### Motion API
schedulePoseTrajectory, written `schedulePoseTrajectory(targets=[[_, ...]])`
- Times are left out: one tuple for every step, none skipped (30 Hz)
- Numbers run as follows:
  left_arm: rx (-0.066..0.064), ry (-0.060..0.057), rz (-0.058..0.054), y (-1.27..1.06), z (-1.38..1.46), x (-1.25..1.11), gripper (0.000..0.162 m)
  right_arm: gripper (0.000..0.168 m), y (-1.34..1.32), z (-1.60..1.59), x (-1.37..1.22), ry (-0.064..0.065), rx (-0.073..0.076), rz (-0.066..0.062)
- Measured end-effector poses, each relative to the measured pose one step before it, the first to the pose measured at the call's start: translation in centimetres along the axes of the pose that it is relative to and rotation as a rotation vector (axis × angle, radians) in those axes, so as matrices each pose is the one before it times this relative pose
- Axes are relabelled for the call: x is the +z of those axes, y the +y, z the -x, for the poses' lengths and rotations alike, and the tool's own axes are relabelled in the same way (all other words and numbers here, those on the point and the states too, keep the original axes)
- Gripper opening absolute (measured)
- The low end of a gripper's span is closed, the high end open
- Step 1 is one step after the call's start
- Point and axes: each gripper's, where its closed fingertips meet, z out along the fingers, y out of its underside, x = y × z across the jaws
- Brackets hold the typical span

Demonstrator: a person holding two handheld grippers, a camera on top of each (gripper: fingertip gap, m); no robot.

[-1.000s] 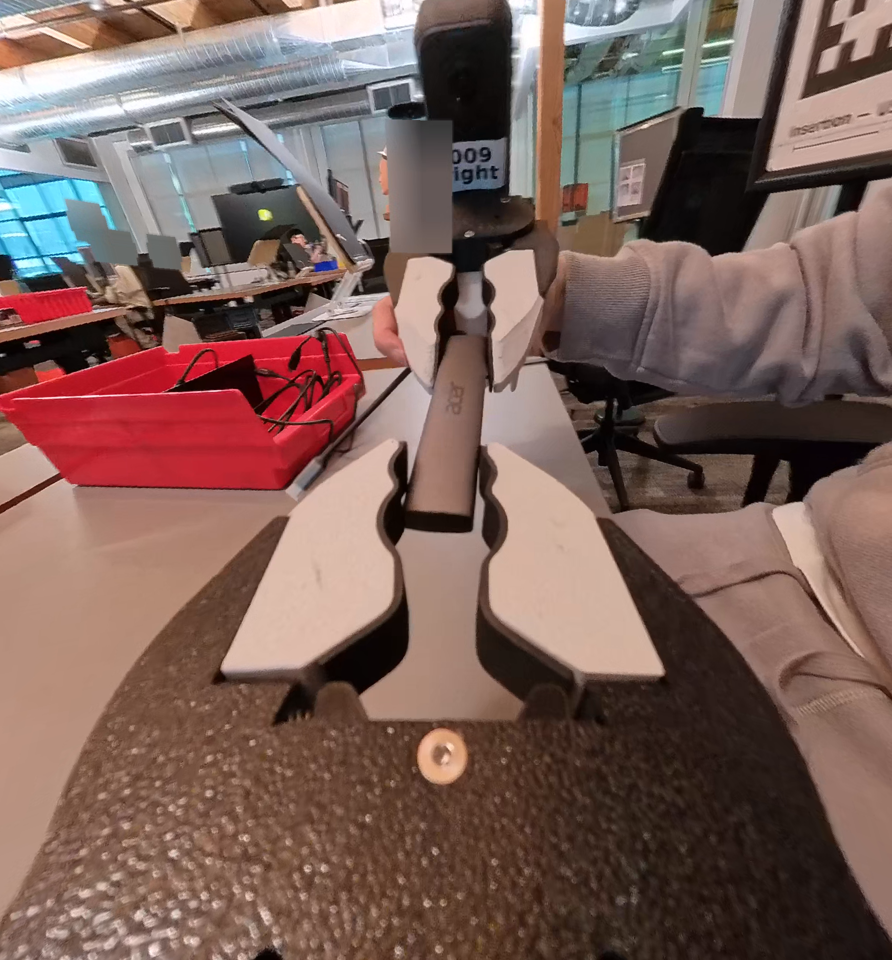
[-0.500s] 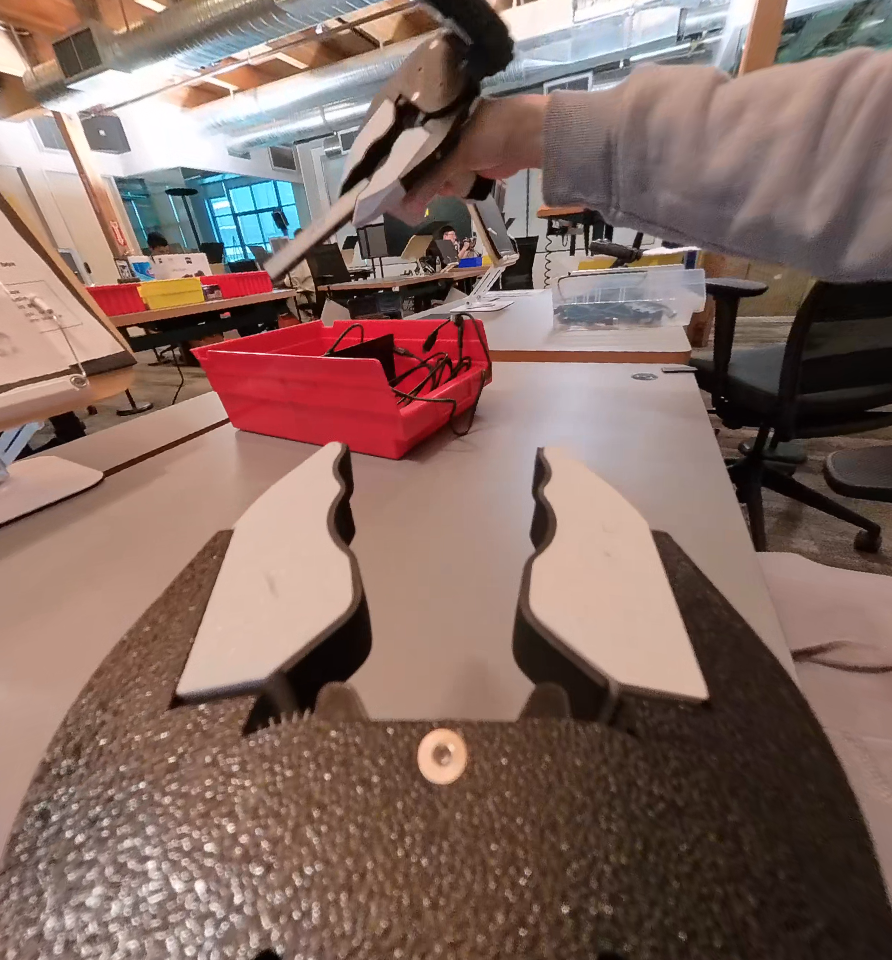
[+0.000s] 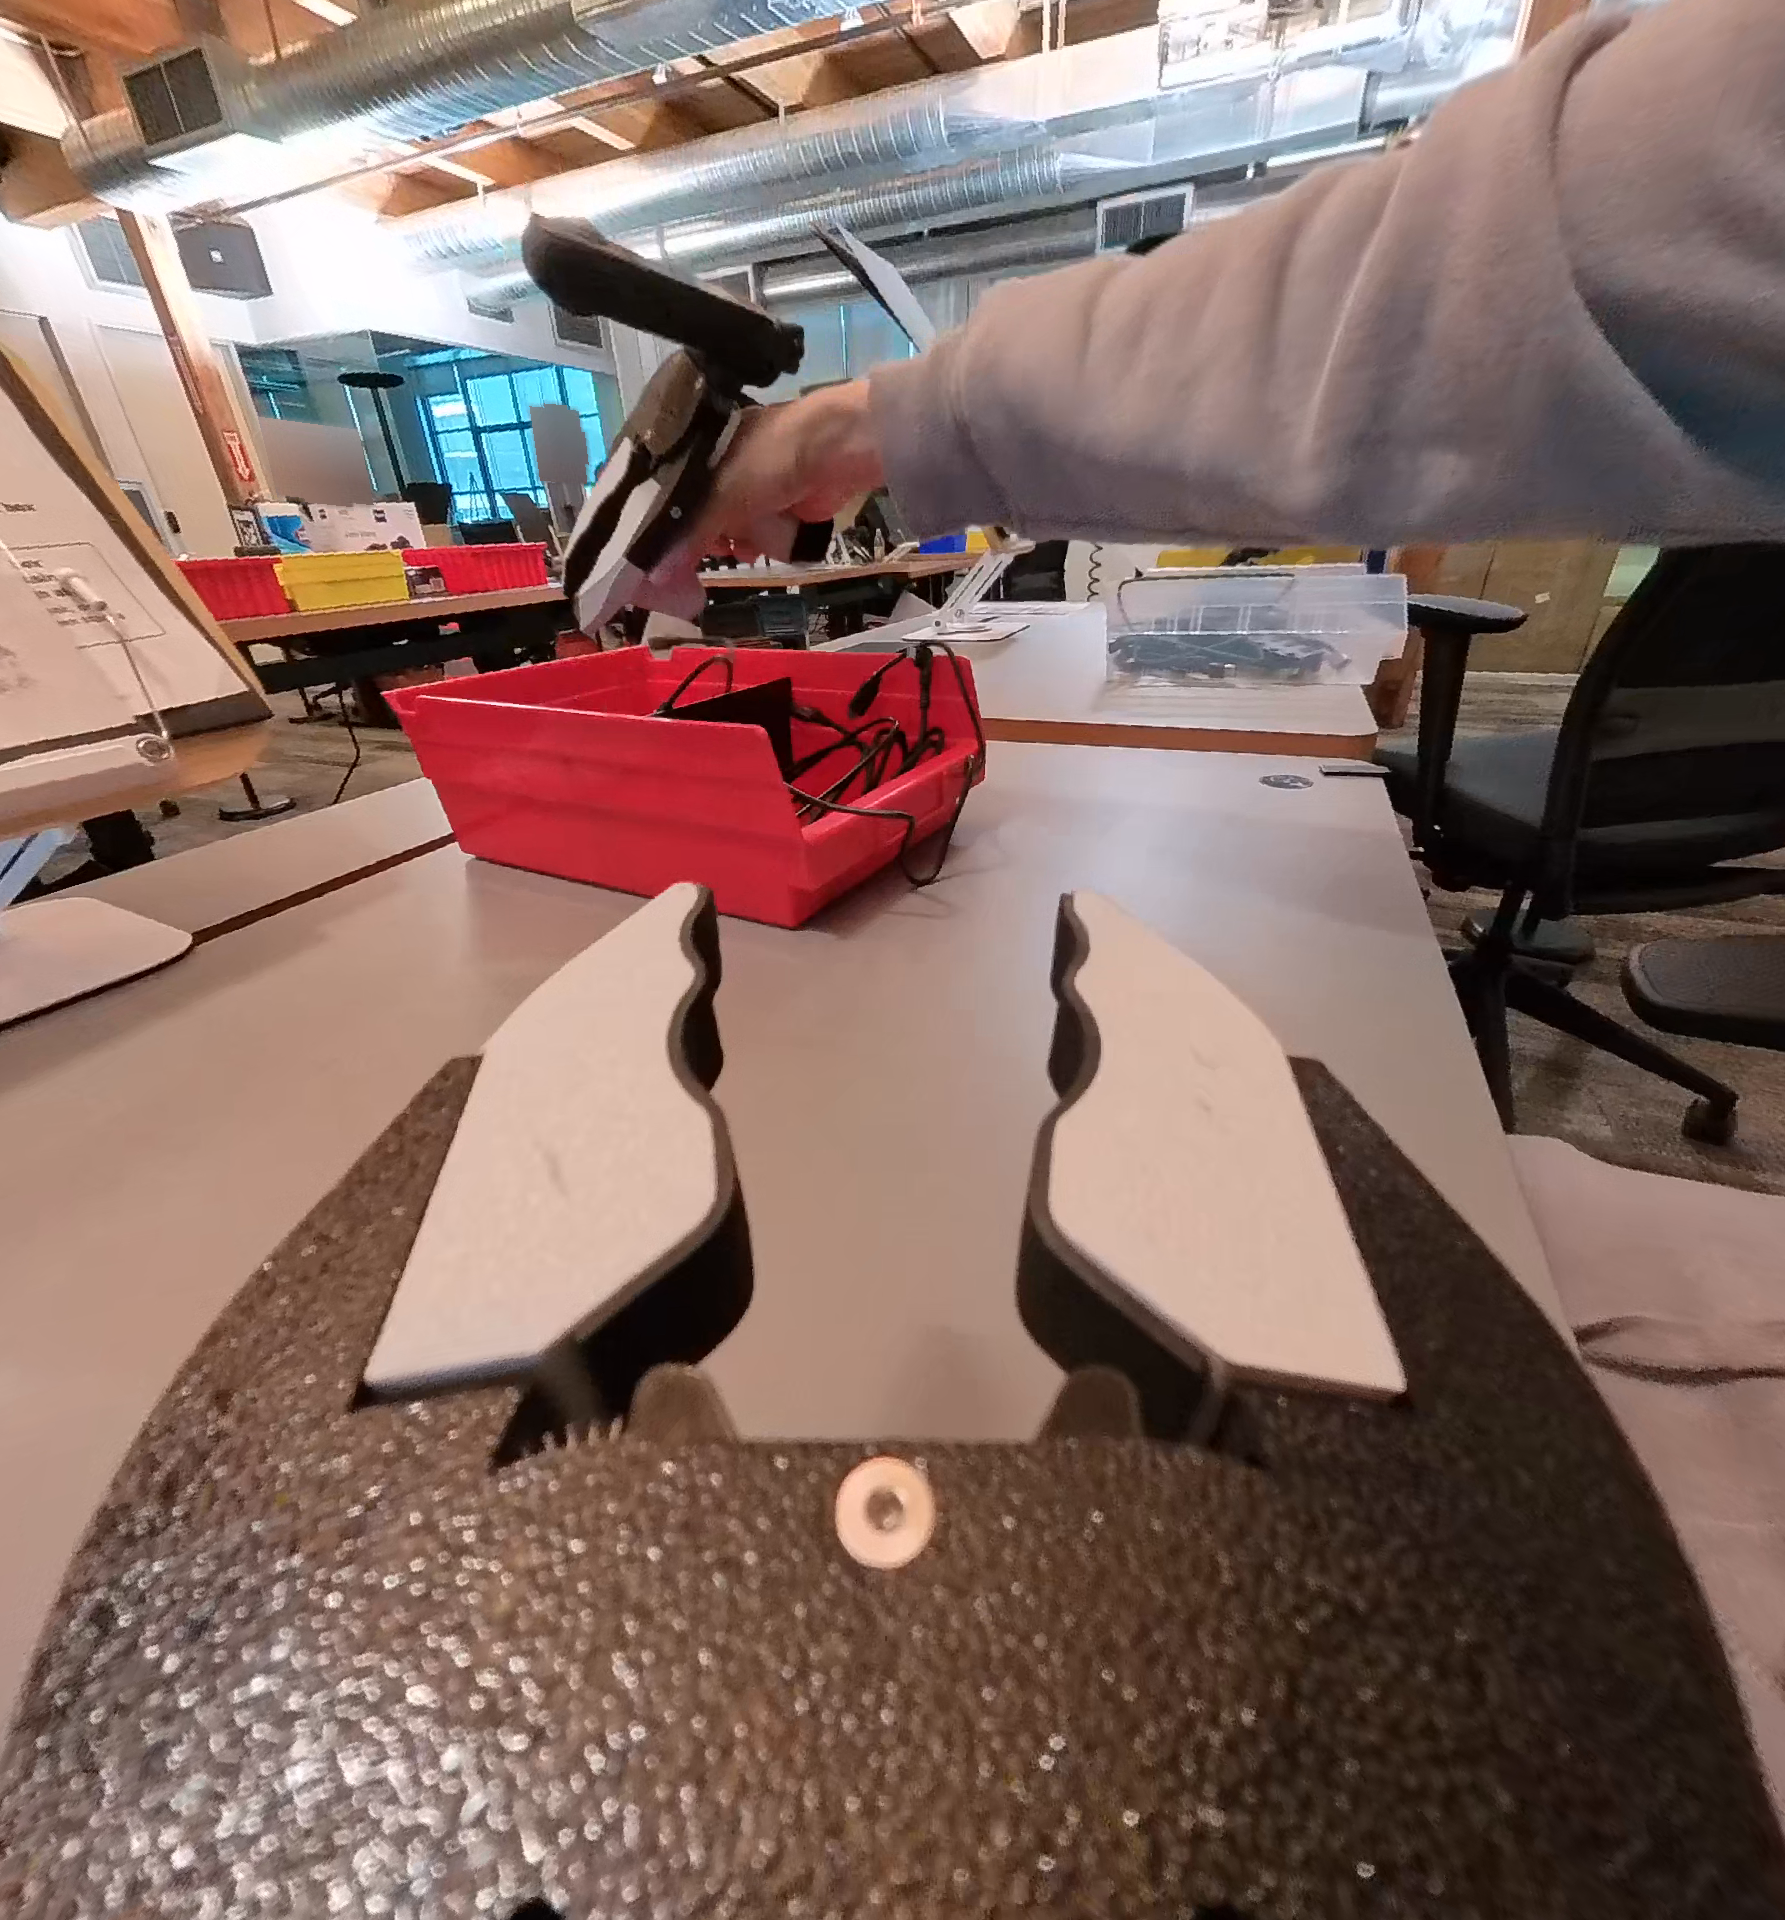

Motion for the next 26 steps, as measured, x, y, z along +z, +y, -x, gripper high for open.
schedulePoseTrajectory(targets=[[-0.0045, -0.0004, -0.0060, -0.064, 0.051, -0.062, 0.060, 0.042, 0.107, 0.328, -0.093, -0.0241, 0.0168, -0.0098], [-0.0057, -0.0026, -0.0052, -0.062, 0.096, -0.046, 0.060, 0.043, 0.290, -0.158, -0.265, 0.0162, 0.0042, 0.0013], [-0.0049, -0.0027, -0.0044, -0.052, 0.077, -0.036, 0.059, 0.044, 0.346, -0.430, -0.491, 0.0417, 0.0013, 0.0040], [-0.0026, -0.0010, -0.0038, -0.045, 0.040, -0.035, 0.059, 0.045, 0.335, -0.276, -0.738, 0.0374, 0.0095, -0.0007], [-0.0004, -0.0016, -0.0028, -0.032, 0.024, -0.030, 0.059, 0.045, 0.253, -0.079, -0.982, 0.0334, 0.0200, -0.0100], [0.0019, -0.0018, -0.0015, -0.023, 0.000, -0.014, 0.059, 0.045, 0.179, 0.057, -1.219, 0.0348, 0.0224, -0.0215], [0.0030, -0.0012, 0.0011, 0.016, -0.008, 0.017, 0.059, 0.045, 0.242, 0.261, -1.488, 0.0362, 0.0238, -0.0289], [0.0028, -0.0010, 0.0042, 0.052, -0.026, 0.049, 0.059, 0.045, 0.368, 0.440, -1.723, 0.0358, 0.0227, -0.0313], [0.0035, -0.0011, 0.0064, 0.074, -0.023, 0.070, 0.059, 0.045, 0.466, 0.561, -1.897, 0.0392, 0.0305, -0.0343], [0.0032, -0.0014, 0.0089, 0.109, -0.041, 0.098, 0.059, 0.044, 0.486, 0.827, -1.958, 0.0315, 0.0449, -0.0474], [0.0009, -0.0026, 0.0126, 0.150, -0.044, 0.130, 0.060, 0.044, 0.501, 1.293, -1.893, 0.0063, 0.0575, -0.0563], [-0.0015, -0.0049, 0.0170, 0.201, -0.019, 0.182, 0.060, 0.044, 0.807, 1.898, -1.790, -0.0345, 0.0477, -0.0469], [-0.0044, -0.0088, 0.0204, 0.245, 0.033, 0.222, 0.061, 0.044, 1.172, 2.039, -1.653, -0.0450, 0.0384, -0.0272], [-0.0112, -0.0166, 0.0226, 0.271, 0.136, 0.265, 0.061, 0.045, 1.427, 1.598, -1.460, -0.0195, 0.0336, -0.0090], [-0.0190, -0.0280, 0.0262, 0.301, 0.286, 0.325, 0.062, 0.045, 1.468, 0.985, -1.273, 0.0086, 0.0271, -0.0050], [-0.0200, -0.0326, 0.0285, 0.336, 0.339, 0.388, 0.063, 0.045, 1.350, 0.511, -1.127, 0.0243, 0.0344, -0.0084], [-0.0164, -0.0300, 0.0302, 0.347, 0.312, 0.430, 0.064, 0.046, 1.201, 0.287, -1.017, 0.0172, 0.0393, -0.0067], [-0.0135, -0.0317, 0.0369, 0.402, 0.349, 0.522, 0.064, 0.046, 1.015, -0.008, -0.900, 0.0175, 0.0499, -0.0061], [-0.0085, -0.0406, 0.0453, 0.498, 0.526, 0.627, 0.063, 0.047, 0.787, -0.263, -0.752, 0.0162, 0.0424, -0.0064], [-0.0050, -0.0526, 0.0531, 0.585, 0.733, 0.773, 0.064, 0.047, 0.490, -0.506, -0.519, 0.0141, 0.0292, -0.0052], [-0.0050, -0.0508, 0.0545, 0.556, 0.767, 0.943, 0.065, 0.049, 0.344, -0.466, -0.416, -0.0010, 0.0161, 0.0097], [-0.0065, -0.0363, 0.0478, 0.358, 0.567, 1.060, 0.066, 0.052, 0.292, -0.543, -0.446, 0.0048, 0.0191, 0.0188], [-0.0098, -0.0268, 0.0434, 0.152, 0.423, 1.105, 0.066, 0.054, 0.113, -0.668, -0.383, 0.0168, 0.0144, 0.0063], [-0.0110, -0.0149, 0.0353, -0.151, 0.203, 1.093, 0.066, 0.054, -0.052, -0.609, -0.269, 0.0177, 0.0099, -0.0122], [-0.0045, 0.0082, 0.0229, -0.488, -0.126, 1.064, 0.068, 0.053, -0.098, -0.354, -0.134, 0.0044, 0.0142, -0.0219], [0.0001, 0.0181, 0.0215, -0.617, -0.238, 1.021, 0.068, 0.053, -0.054, 0.052, -0.072, -0.0231, 0.0123, -0.0188]])
